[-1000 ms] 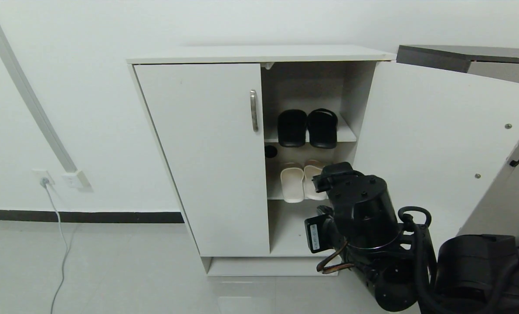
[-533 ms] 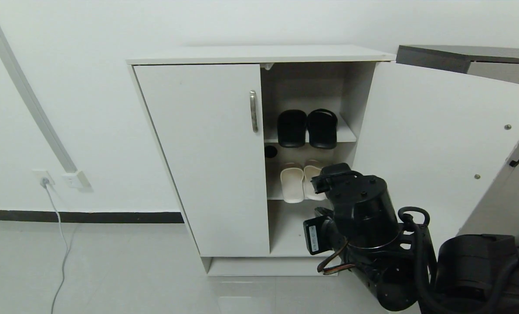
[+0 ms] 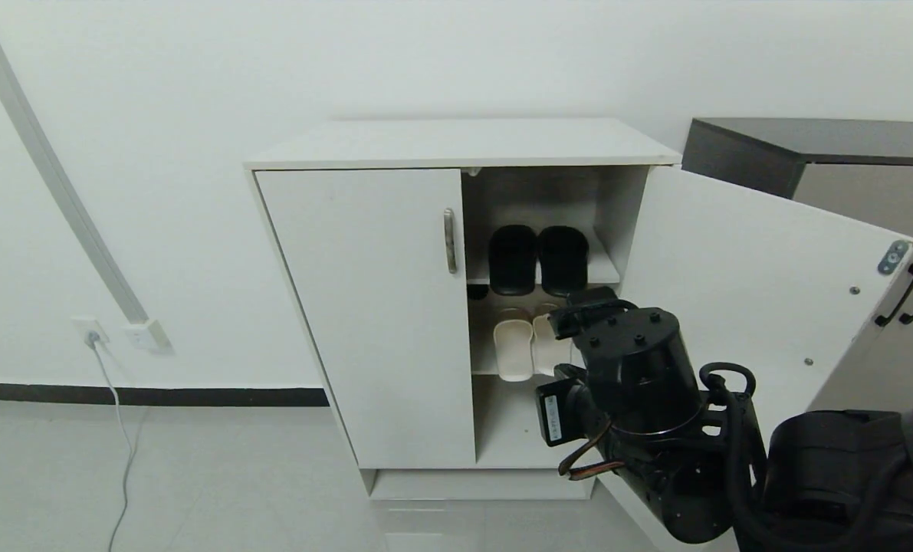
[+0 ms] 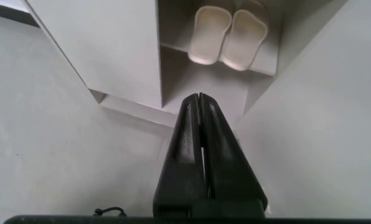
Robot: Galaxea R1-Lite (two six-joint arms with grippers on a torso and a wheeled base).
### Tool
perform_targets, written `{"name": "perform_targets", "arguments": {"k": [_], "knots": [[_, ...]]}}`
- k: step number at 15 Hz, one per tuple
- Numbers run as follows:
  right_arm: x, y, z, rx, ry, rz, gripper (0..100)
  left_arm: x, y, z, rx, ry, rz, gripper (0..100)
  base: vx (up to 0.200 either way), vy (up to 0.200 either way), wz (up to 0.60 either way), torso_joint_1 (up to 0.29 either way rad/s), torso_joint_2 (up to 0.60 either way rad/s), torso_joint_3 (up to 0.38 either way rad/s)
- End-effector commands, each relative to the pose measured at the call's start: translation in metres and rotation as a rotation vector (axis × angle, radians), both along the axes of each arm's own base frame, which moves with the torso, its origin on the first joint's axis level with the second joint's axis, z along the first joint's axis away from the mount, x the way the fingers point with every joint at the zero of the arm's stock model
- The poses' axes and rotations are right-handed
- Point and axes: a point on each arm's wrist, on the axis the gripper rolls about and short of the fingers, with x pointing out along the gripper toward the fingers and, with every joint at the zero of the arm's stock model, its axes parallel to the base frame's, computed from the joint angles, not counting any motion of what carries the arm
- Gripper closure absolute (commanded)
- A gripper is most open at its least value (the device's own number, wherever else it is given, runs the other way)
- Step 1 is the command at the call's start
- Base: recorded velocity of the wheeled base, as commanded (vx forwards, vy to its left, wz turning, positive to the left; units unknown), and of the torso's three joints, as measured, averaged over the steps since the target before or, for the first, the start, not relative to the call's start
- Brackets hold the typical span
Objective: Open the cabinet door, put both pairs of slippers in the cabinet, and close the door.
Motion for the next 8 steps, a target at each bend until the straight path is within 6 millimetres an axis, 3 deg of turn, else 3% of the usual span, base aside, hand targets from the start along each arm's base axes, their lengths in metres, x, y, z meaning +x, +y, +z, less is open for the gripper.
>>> {"name": "perform_targets", "arguments": {"k": [1,8], "knots": [[0.0003,0.0003,-0.0005,-0.001,0.0,0.0,100,0.0001,0.0,-0.0001,-0.001,0.002,0.0,100,0.0,0.0,0.0,0.105,-0.47,-0.349],[0.0,0.0008,-0.001,-0.002,0.001,0.001,100,0.0001,0.0,-0.0001,-0.001,0.002,-0.002,100,0.0,0.0,0.0,0.138,-0.47,-0.332]]}}
